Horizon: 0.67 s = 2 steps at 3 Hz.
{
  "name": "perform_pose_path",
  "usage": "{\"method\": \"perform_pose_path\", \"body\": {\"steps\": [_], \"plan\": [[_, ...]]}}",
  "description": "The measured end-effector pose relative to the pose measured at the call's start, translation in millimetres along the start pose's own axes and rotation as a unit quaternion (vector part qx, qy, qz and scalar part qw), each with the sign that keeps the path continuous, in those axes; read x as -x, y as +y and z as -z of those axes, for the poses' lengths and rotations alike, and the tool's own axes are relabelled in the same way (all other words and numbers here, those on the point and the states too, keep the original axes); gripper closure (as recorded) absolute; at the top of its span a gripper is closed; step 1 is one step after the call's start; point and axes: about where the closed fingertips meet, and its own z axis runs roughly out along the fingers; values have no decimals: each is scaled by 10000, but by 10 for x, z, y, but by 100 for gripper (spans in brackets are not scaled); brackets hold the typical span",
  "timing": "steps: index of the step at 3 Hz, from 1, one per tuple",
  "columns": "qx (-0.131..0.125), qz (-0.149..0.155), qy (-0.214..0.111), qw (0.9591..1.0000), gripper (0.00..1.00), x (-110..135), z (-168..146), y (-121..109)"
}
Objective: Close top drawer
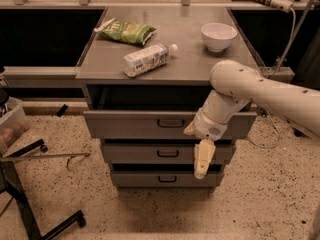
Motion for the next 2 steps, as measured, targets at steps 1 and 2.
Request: {"method": "perform_pose_path", "body": {"steps": [1,2], "plan": [[-259,99,-39,9996,0,14,129,-391],[-612,158,-9,9980,0,60,263,-701]]}}
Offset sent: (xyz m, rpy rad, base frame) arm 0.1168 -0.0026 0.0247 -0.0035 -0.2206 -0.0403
